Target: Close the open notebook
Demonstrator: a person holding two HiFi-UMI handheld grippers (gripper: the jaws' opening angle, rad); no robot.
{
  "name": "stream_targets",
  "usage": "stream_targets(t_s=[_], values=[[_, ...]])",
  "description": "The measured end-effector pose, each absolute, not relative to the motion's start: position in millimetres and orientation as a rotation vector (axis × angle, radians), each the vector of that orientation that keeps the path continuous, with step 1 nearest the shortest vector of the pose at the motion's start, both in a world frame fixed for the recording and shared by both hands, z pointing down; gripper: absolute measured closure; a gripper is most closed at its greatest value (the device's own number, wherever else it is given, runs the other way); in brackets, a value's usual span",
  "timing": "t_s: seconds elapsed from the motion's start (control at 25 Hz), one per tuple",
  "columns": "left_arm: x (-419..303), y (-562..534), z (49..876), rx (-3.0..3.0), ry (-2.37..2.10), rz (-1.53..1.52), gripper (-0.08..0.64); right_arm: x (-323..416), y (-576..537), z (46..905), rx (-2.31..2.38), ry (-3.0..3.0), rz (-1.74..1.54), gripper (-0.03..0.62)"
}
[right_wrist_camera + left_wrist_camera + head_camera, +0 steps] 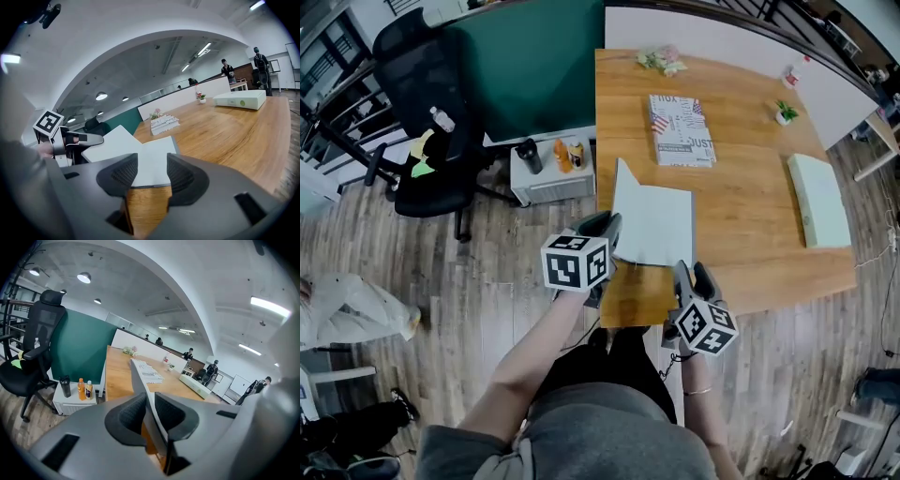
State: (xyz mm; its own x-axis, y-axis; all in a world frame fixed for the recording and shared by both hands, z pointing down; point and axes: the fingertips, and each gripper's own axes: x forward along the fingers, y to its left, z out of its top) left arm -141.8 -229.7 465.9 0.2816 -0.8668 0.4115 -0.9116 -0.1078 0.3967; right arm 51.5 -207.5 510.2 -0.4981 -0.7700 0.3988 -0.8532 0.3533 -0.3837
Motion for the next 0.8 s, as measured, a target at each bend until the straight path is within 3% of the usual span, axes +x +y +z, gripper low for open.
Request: stream_targets(t_s=[0.8], values=[[-88.2,-256.8,449.0,2.091,-1.543,0.225,0.483,95.1,-213.2,513.6,1.616,-2.394,0.872,0.399]])
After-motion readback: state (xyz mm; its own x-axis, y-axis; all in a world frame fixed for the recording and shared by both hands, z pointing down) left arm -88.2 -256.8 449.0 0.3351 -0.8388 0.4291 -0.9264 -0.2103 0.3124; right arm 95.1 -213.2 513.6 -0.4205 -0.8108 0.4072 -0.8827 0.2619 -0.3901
